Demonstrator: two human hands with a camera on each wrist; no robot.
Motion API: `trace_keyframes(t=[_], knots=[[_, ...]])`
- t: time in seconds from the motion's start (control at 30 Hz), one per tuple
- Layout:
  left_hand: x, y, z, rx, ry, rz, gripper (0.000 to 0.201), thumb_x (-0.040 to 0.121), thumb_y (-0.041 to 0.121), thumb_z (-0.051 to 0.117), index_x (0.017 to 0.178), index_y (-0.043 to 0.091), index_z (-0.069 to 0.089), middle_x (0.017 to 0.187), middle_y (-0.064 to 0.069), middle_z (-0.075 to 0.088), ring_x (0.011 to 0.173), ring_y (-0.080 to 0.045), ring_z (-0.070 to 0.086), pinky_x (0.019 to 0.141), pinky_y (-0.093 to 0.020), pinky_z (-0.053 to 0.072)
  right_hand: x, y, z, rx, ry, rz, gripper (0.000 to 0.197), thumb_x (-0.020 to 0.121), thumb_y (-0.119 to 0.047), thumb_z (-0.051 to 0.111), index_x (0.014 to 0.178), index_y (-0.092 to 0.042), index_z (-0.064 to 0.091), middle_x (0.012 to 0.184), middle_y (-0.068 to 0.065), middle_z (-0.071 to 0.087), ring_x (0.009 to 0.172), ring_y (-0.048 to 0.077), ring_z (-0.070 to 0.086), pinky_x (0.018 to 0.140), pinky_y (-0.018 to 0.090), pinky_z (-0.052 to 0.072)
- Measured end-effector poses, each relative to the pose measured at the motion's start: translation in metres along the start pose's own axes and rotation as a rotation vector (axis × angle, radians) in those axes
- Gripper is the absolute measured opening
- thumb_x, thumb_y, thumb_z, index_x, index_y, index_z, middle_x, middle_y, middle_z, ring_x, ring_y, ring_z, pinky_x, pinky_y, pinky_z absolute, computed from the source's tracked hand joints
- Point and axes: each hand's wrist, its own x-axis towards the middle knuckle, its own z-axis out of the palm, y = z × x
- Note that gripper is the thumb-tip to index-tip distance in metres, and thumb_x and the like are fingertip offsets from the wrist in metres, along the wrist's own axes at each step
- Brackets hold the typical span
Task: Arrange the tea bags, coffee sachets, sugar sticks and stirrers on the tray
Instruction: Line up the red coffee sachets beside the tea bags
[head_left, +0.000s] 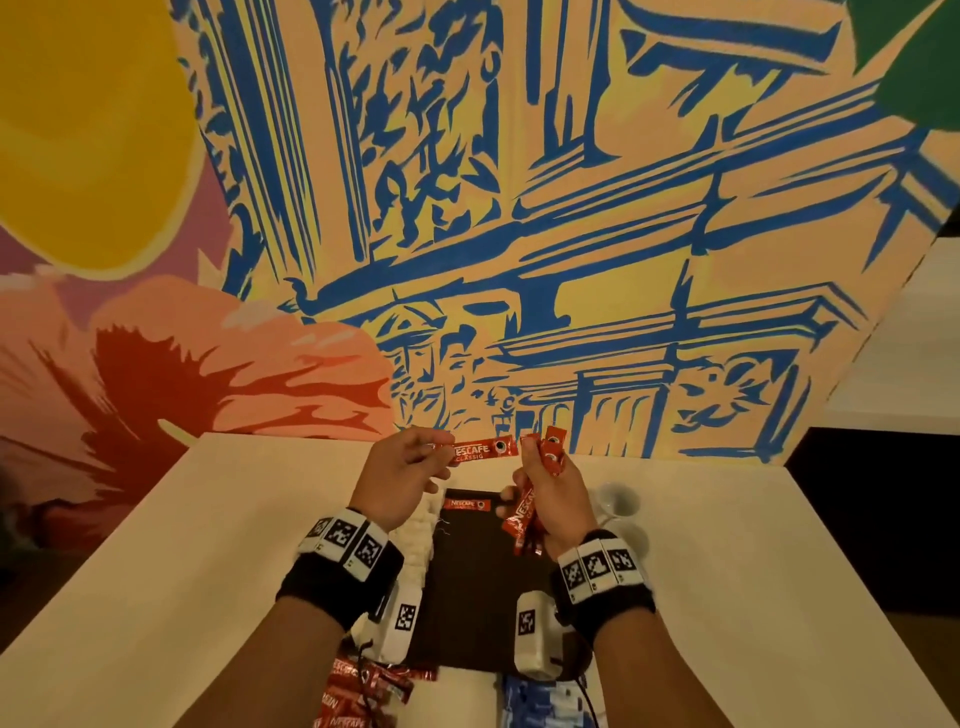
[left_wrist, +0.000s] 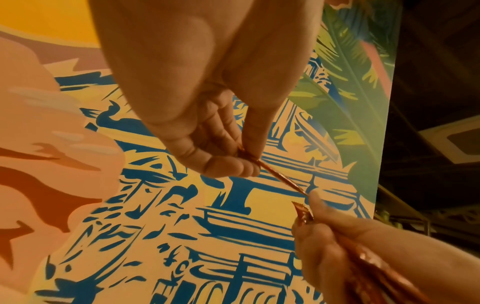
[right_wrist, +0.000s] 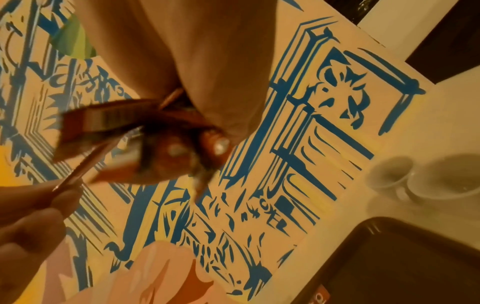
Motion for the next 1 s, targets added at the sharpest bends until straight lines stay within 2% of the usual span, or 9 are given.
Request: trace_keyframes(t=[0.1, 0.2, 0.27, 0.4, 0.5, 0.67, 0.87, 0.93, 1.0], knots=[[-0.005, -0.005, -0.002, 0.069, -0.020, -0.002, 0.012, 0.091, 0.009, 0.070, 0.103, 0.013, 0.072, 0.083, -0.005, 0.076, 0.071, -0.015, 0.069, 0.062, -0.025, 0.052, -0.004, 0.005, -0.004, -0.075, -0.041, 0.037, 0.041, 0.090, -0.047, 0.069, 0.101, -0.008, 0.064, 0.067, 0.003, 0.059, 0.054, 0.018, 0.055, 0.051, 0.032, 0.048], [-0.006, -0.013, -0.006, 0.118, -0.060, -0.018, 0.011, 0.091, 0.012, 0.071, 0.101, 0.015, 0.073, 0.084, -0.006, 0.076, 0.071, -0.014, 0.069, 0.062, -0.025, 0.052, -0.004, 0.010, -0.005, -0.152, -0.033, 0.056, 0.032, 0.090, -0.040, 0.073, 0.082, -0.010, 0.066, 0.064, 0.007, 0.059, 0.051, 0.019, 0.054, 0.050, 0.031, 0.047], [-0.003, -0.018, -0.008, 0.169, -0.090, -0.016, 0.010, 0.091, 0.016, 0.072, 0.100, 0.020, 0.073, 0.085, -0.004, 0.075, 0.073, -0.012, 0.068, 0.064, -0.025, 0.052, -0.002, 0.014, -0.007, -0.187, -0.023, 0.067, 0.030, 0.090, -0.036, 0.074, 0.078, -0.010, 0.066, 0.063, 0.007, 0.059, 0.051, 0.020, 0.054, 0.051, 0.032, 0.047], [0.009, -0.031, -0.010, 0.444, -0.163, 0.097, 0.021, 0.084, 0.030, 0.079, 0.104, 0.034, 0.072, 0.105, 0.013, 0.069, 0.093, -0.006, 0.064, 0.079, -0.024, 0.051, 0.007, 0.018, -0.005, -0.256, -0.026, 0.056, 0.029, 0.093, -0.035, 0.072, 0.078, -0.010, 0.067, 0.063, 0.006, 0.062, 0.052, 0.019, 0.056, 0.053, 0.032, 0.049], [0.024, -0.036, -0.009, 0.616, -0.220, 0.175, 0.025, 0.083, 0.032, 0.079, 0.108, 0.035, 0.072, 0.107, 0.012, 0.067, 0.099, -0.009, 0.058, 0.087, -0.030, 0.046, 0.017, 0.018, -0.001, -0.312, -0.015, 0.060, 0.031, 0.093, -0.034, 0.071, 0.074, -0.011, 0.067, 0.061, 0.005, 0.062, 0.049, 0.018, 0.056, 0.052, 0.031, 0.049], [0.061, -0.055, -0.009, 0.825, -0.302, 0.234, 0.026, 0.091, 0.038, 0.070, 0.116, 0.033, 0.071, 0.107, 0.006, 0.067, 0.099, -0.013, 0.053, 0.088, -0.031, 0.040, 0.047, 0.027, 0.002, -0.350, 0.046, 0.147, 0.036, 0.091, -0.043, 0.071, 0.074, -0.011, 0.067, 0.062, 0.005, 0.064, 0.049, 0.017, 0.057, 0.052, 0.030, 0.049], [0.112, -0.117, -0.005, 0.911, -0.306, 0.092, 0.035, 0.095, 0.038, 0.064, 0.127, 0.025, 0.064, 0.117, 0.001, 0.066, 0.110, -0.019, 0.056, 0.094, -0.031, 0.041, 0.086, 0.049, -0.026, -0.488, 0.206, 0.213, 0.038, 0.094, -0.048, 0.066, 0.079, -0.013, 0.066, 0.068, 0.004, 0.069, 0.064, 0.021, 0.064, 0.075, 0.043, 0.055], [0.127, -0.138, 0.000, 0.974, -0.338, 0.047, 0.034, 0.096, 0.039, 0.062, 0.127, 0.026, 0.064, 0.120, 0.000, 0.064, 0.114, -0.022, 0.056, 0.098, -0.035, 0.042, 0.089, 0.057, -0.034, -0.518, 0.205, 0.199, 0.034, 0.097, -0.045, 0.063, 0.083, -0.014, 0.066, 0.072, 0.005, 0.070, 0.066, 0.023, 0.064, 0.077, 0.045, 0.055], [0.140, -0.156, 0.007, 1.070, -0.404, 0.030, 0.033, 0.097, 0.039, 0.060, 0.127, 0.026, 0.063, 0.123, -0.002, 0.063, 0.116, -0.025, 0.054, 0.099, -0.038, 0.042, 0.089, 0.065, -0.041, -0.505, 0.199, 0.183, 0.028, 0.100, -0.040, 0.061, 0.091, -0.013, 0.065, 0.073, 0.007, 0.069, 0.064, 0.023, 0.062, 0.073, 0.044, 0.053]])
